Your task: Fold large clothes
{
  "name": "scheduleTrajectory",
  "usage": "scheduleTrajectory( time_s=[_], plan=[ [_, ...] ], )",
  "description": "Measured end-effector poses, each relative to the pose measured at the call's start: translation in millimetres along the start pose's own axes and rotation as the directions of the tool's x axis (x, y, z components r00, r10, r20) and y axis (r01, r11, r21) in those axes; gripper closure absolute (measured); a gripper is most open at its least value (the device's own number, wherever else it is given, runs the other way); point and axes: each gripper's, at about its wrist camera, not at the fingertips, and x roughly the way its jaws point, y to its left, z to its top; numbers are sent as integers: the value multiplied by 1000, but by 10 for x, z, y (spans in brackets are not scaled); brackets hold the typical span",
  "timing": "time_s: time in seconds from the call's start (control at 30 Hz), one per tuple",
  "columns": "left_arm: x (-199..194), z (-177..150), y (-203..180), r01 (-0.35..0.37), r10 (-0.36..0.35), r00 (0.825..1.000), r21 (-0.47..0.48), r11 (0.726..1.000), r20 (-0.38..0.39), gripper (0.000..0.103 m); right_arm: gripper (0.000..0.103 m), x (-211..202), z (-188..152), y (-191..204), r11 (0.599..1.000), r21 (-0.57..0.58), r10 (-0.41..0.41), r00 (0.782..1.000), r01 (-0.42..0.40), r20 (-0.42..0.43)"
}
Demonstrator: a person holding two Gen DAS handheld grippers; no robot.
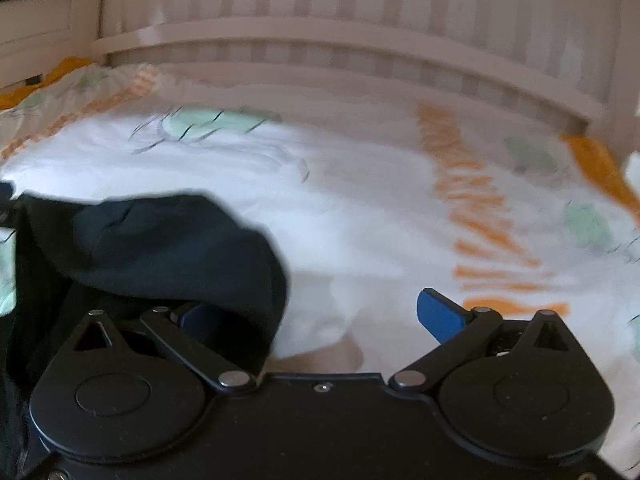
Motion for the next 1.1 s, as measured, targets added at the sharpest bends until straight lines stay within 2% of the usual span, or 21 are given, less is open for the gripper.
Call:
scheduleTrajectory(
  time_s=[0.07, 0.17, 0.2, 0.3, 0.37, 0.6, 0.77, 0.93, 1.1],
  plan=[
    [22, -14, -85, 15, -15, 1000, 34, 999, 7, 0, 4, -22, -4, -163, 997, 63, -48, 999, 48, -1],
    [124, -101, -214, -46, 52, 998, 149, 988, -37, 0, 4, 50, -122, -367, 992, 122, -35, 997, 44, -71],
    [170, -146, -219, -54, 64, 996, 167, 984, -60, 0, 4, 90, -184, -404, 992, 125, 0, 995, 13, -102],
    [281, -282, -120, -49, 69, 986, 134, 990, -150, 0, 4, 94, -311, -376, 995, 82, 67, 990, -57, -123],
    [304, -325, -48, -32, 49, 982, 97, 995, -180, 0, 4, 72, -352, -332, 995, 39, 99, 988, -95, -119],
    [47, -296, 208, 80, -74, 985, 30, 996, -159, 0, 3, -145, -324, -396, 978, 30, 209, 975, -207, -76],
    [-19, -314, 386, 79, -84, 983, -35, 996, -163, 0, 2, -306, -300, -445, 957, 11, 291, 956, -291, -41],
    [-129, -341, 151, 80, -73, 991, 55, 995, -116, 0, 2, -306, -299, -502, 961, 54, 273, 962, -271, -31],
    [-146, -397, -76, 59, -42, 995, 183, 981, -93, 0, 2, -292, -356, -424, 965, 37, 261, 963, -259, -67]
  ],
)
